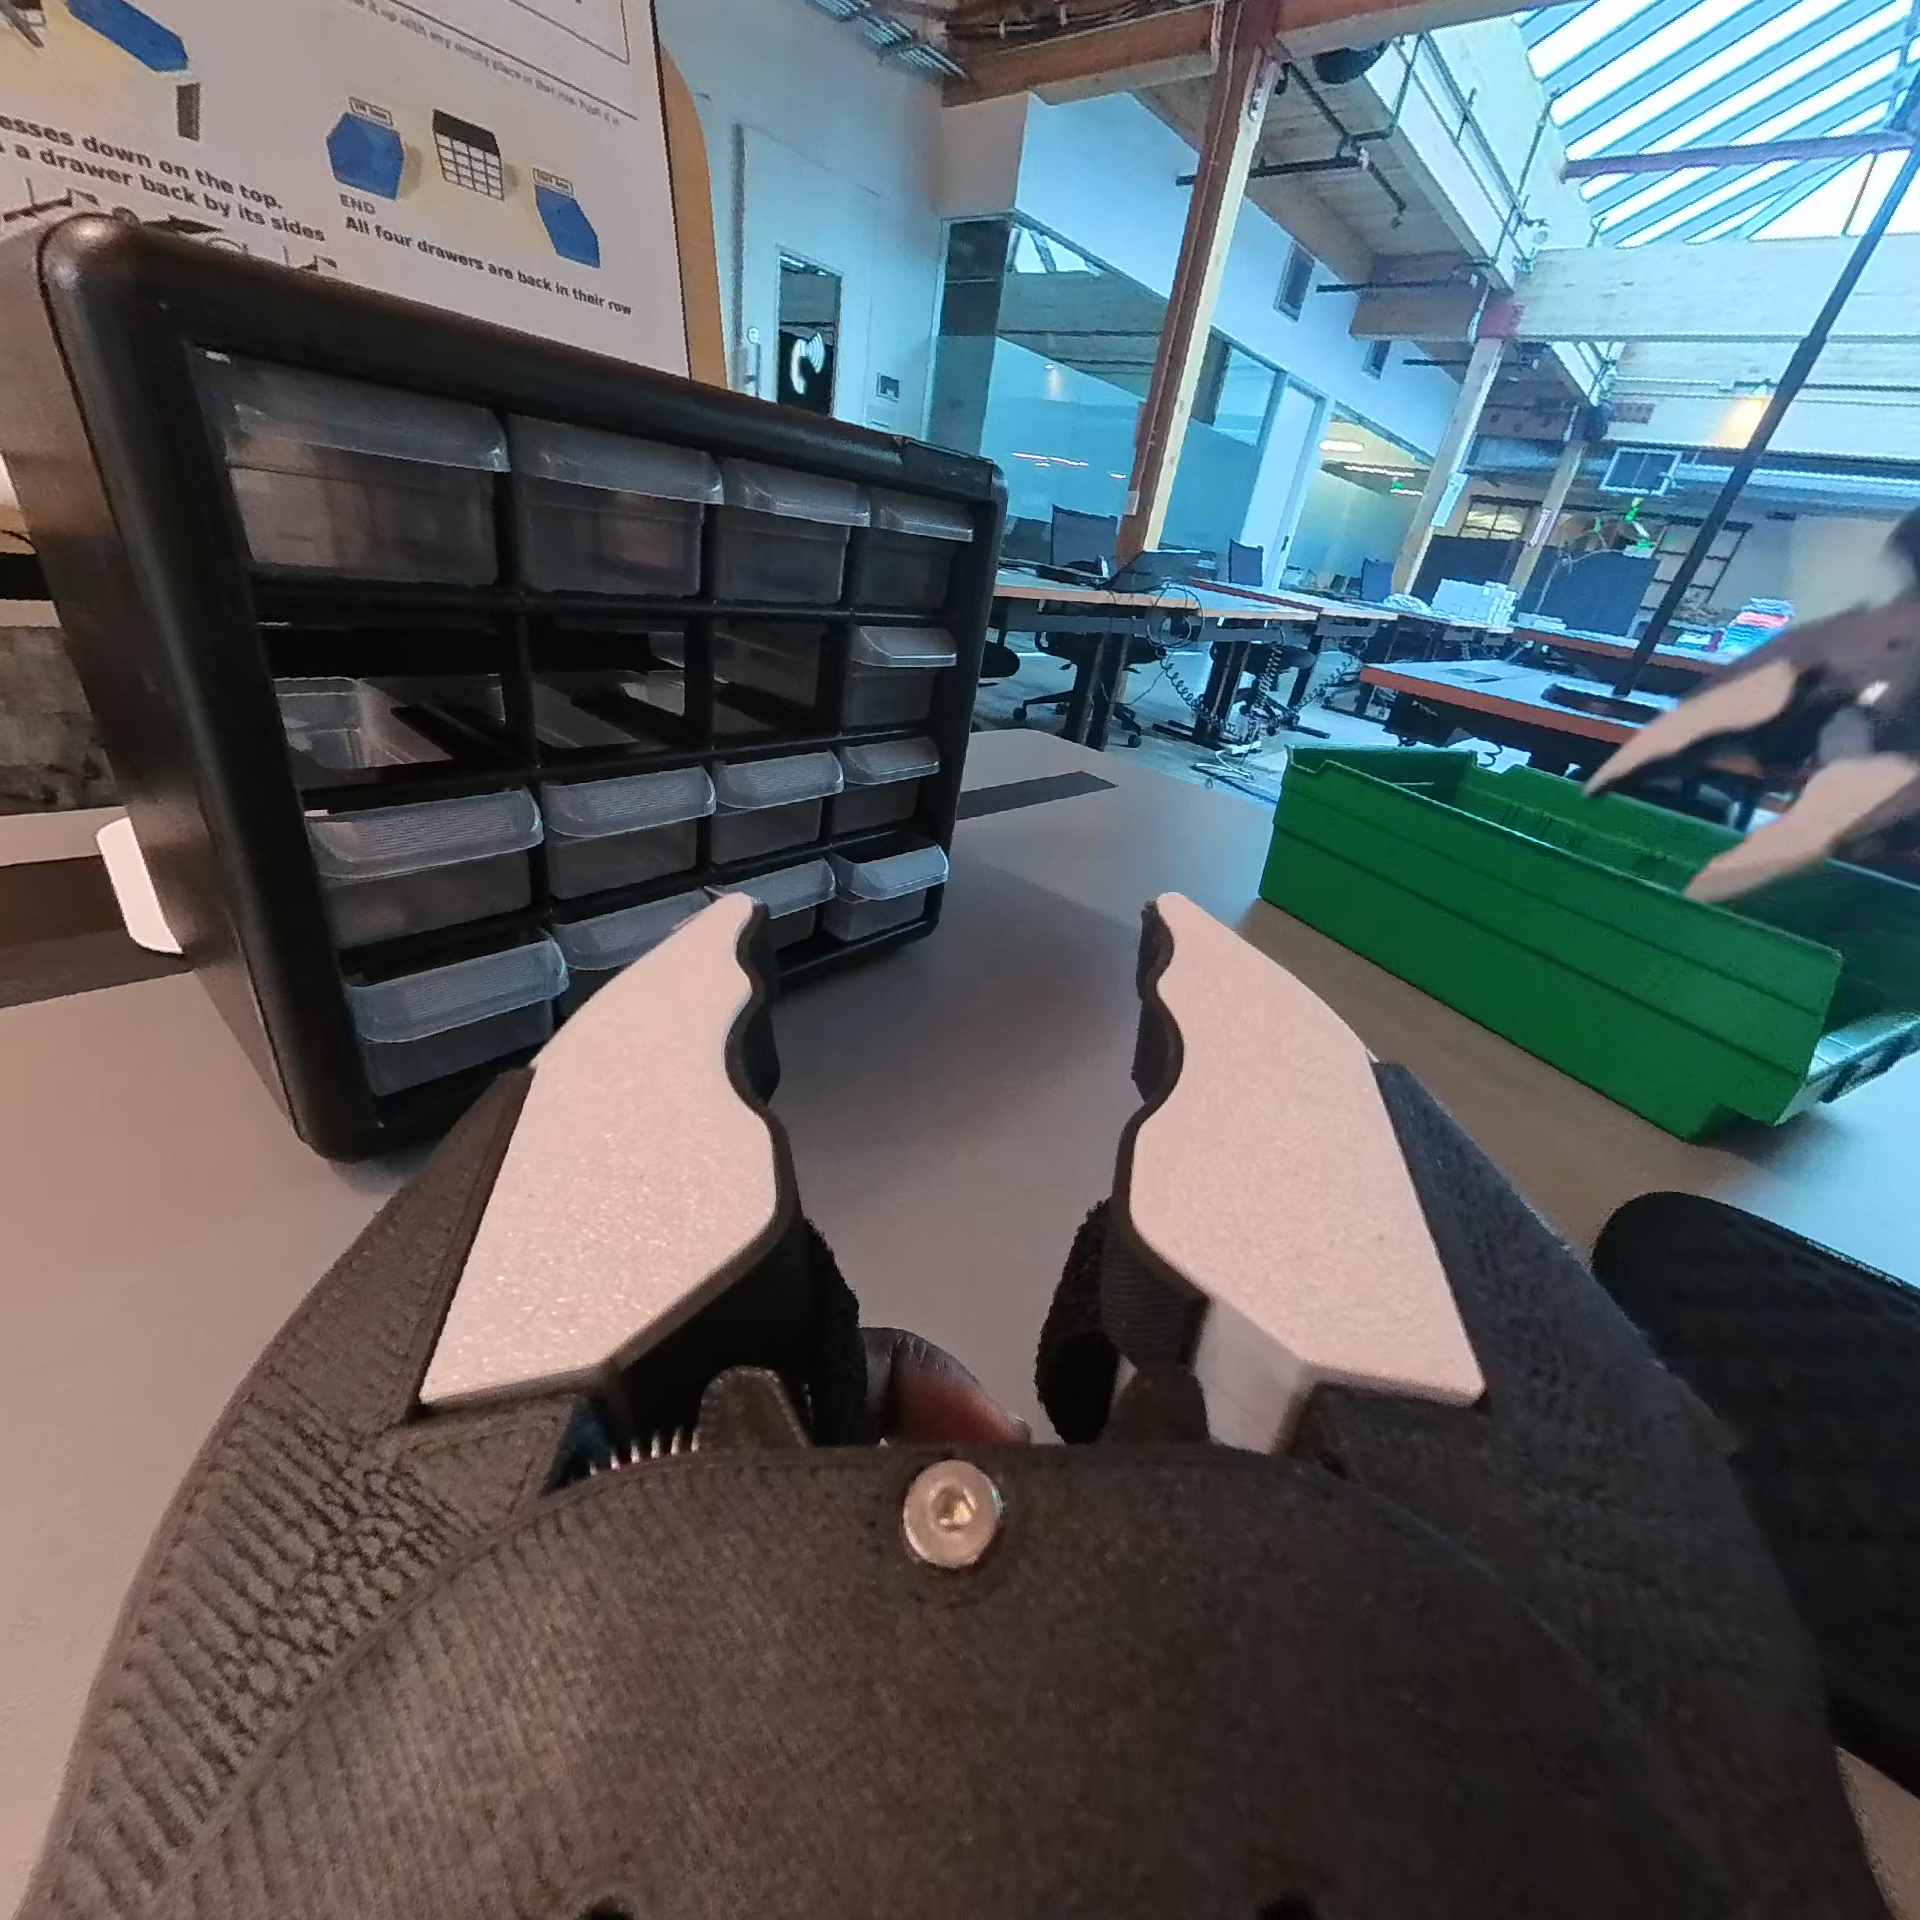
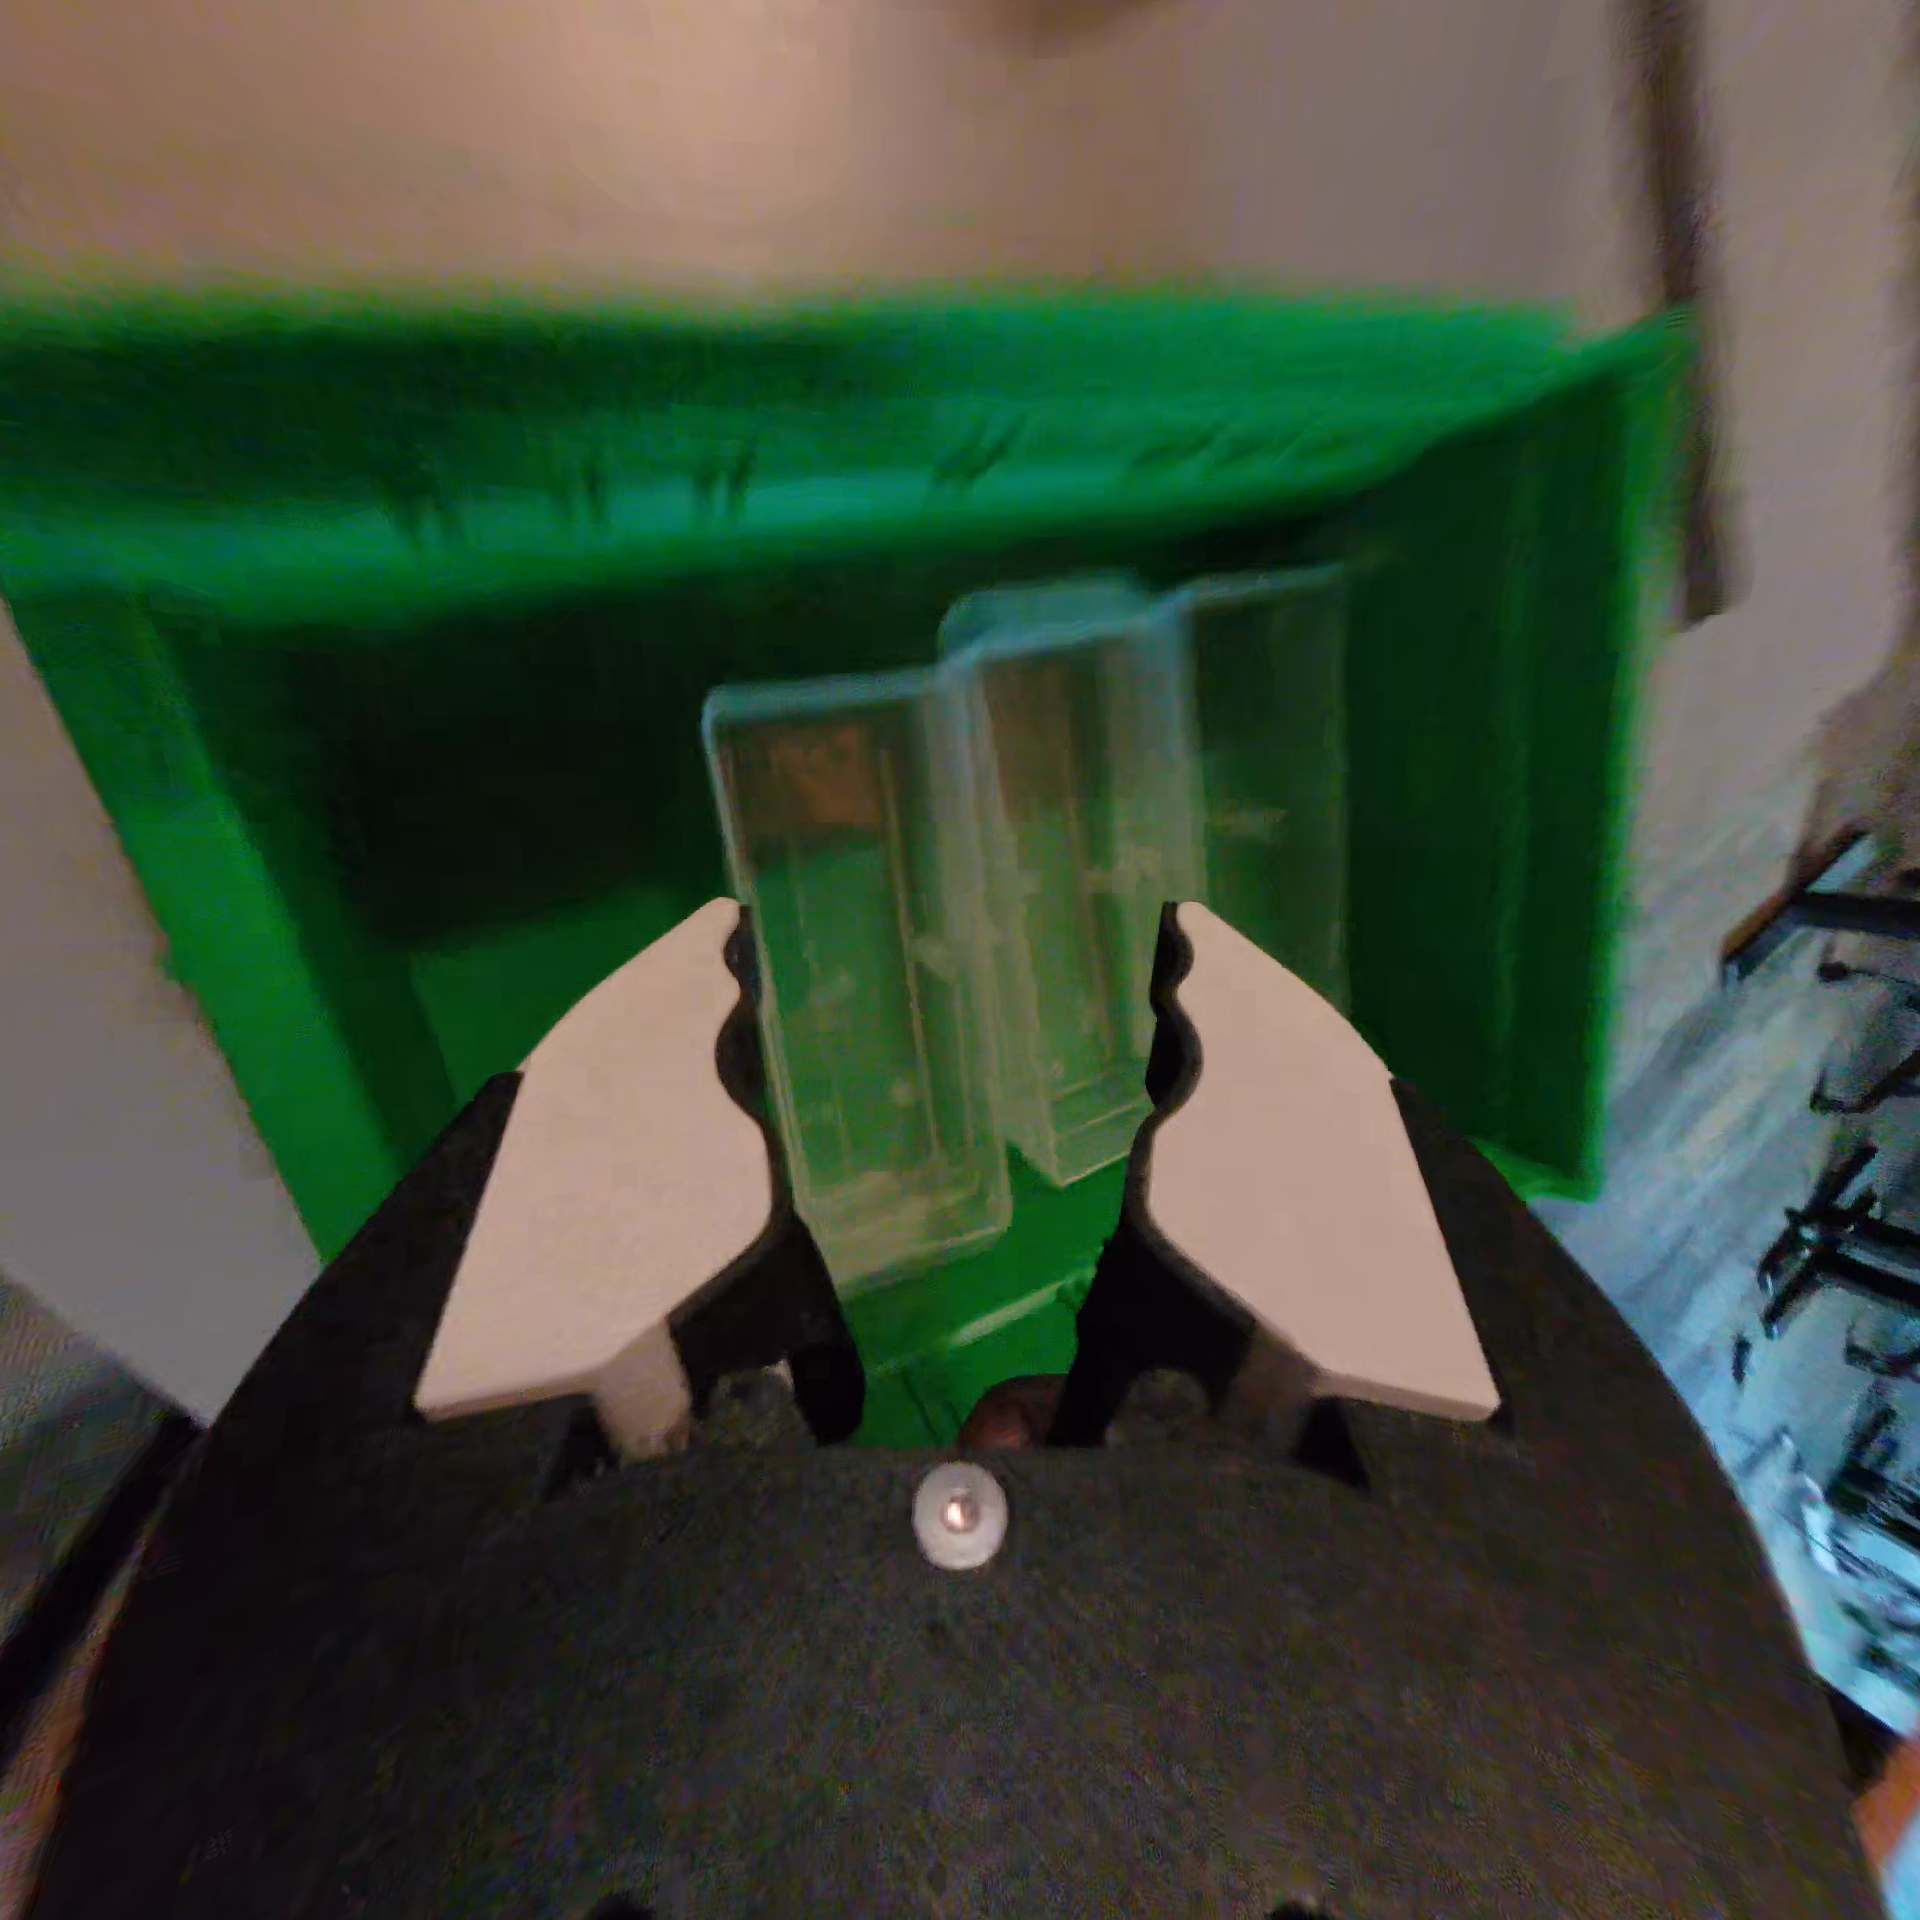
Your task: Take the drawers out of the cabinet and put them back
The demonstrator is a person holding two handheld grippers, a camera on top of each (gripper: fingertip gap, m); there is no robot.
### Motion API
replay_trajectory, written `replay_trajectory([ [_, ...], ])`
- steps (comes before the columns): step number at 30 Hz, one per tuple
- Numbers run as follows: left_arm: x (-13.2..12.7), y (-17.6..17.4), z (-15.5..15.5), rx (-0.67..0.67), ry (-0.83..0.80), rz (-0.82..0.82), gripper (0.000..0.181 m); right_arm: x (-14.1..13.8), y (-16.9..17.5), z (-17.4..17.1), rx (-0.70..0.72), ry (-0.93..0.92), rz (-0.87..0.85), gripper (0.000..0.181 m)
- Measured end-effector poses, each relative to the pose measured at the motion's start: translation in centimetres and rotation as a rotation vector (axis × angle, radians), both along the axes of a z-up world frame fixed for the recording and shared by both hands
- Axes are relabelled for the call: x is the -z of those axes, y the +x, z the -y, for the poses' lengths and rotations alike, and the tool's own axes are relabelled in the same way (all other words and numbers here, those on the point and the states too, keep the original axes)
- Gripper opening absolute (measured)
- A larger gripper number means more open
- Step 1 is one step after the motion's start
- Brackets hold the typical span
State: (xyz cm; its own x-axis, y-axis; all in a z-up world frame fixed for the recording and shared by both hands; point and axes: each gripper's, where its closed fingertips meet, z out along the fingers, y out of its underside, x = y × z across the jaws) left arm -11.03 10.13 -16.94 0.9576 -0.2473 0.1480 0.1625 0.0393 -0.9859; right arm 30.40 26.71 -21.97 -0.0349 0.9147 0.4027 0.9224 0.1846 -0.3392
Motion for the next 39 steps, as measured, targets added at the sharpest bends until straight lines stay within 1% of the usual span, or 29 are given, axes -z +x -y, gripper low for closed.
replay_trajectory([
  [2,-0.1,0.0,0.0,0.0,0.004,-0.007,0.067,-5.4,-2.7,0.0,0.074,0.085,-0.277,0.064],
  [4,-0.1,0.1,0.0,0.0,0.006,-0.005,0.067,-10.7,-4.7,0.4,0.183,0.16,-0.538,0.06],
  [6,-0.2,0.0,0.1,-0.001,0.013,-0.003,0.067,-14.4,-6.8,1.9,0.241,0.176,-0.763,0.058],
  [8,-0.4,0.0,0.2,-0.007,0.024,-0.005,0.067,-16.8,-9.6,4.5,0.209,0.141,-0.97,0.057],
  [10,-0.6,-0.2,0.2,-0.019,0.035,-0.013,0.066,-18.1,-12.4,6.8,0.181,0.078,-1.132,0.054],
  [12,-0.9,-0.3,0.4,-0.03,0.055,-0.021,0.065,-18.6,-15.4,9.0,0.138,-0.009,-1.283,0.053],
  [14,-1.1,-0.4,0.5,-0.038,0.067,-0.036,0.064,-17.8,-18.5,10.4,0.111,-0.084,-1.392,0.052],
  [16,-1.1,-0.5,0.5,-0.044,0.068,-0.049,0.064,-15.6,-21.4,10.4,0.133,-0.101,-1.44,0.052],
  [19,-1.1,-0.5,0.5,-0.051,0.072,-0.058,0.063,-11.5,-24.9,9.3,0.196,-0.091,-1.468,0.052],
  [21,-1.1,-0.6,0.5,-0.061,0.076,-0.074,0.062,-8.7,-26.5,8.6,0.244,-0.091,-1.424,0.051],
  [23,-1.2,-0.5,0.6,-0.067,0.077,-0.089,0.062,-7.4,-27.5,9.0,0.224,-0.079,-1.339,0.053],
  [26,-1.2,-0.5,0.6,-0.072,0.081,-0.1,0.061,-5.8,-28.4,8.9,0.219,0.02,-1.23,0.051],
  [28,-1.0,-0.6,0.5,-0.082,0.074,-0.121,0.061,-5.9,-29.2,9.0,0.192,0.086,-1.154,0.048],
  [30,-0.8,-0.5,0.5,-0.083,0.068,-0.138,0.061,-7.2,-30.2,9.1,0.119,0.193,-1.088,0.042],
  [32,-0.7,-0.3,0.4,-0.08,0.062,-0.148,0.061,-8.4,-31.5,8.2,0.051,0.318,-0.999,0.042],
  [33,-0.6,-0.3,0.4,-0.08,0.059,-0.154,0.06,-8.9,-32.1,7.3,0.023,0.396,-0.941,0.042],
  [36,-0.4,-0.3,0.3,-0.084,0.051,-0.165,0.06,-9.8,-33.8,3.5,-0.052,0.715,-0.77,0.041],
  [39,-0.4,-0.4,0.3,-0.082,0.051,-0.158,0.06,-8.3,-35.8,-0.1,-0.129,0.936,-0.554,0.04],
])
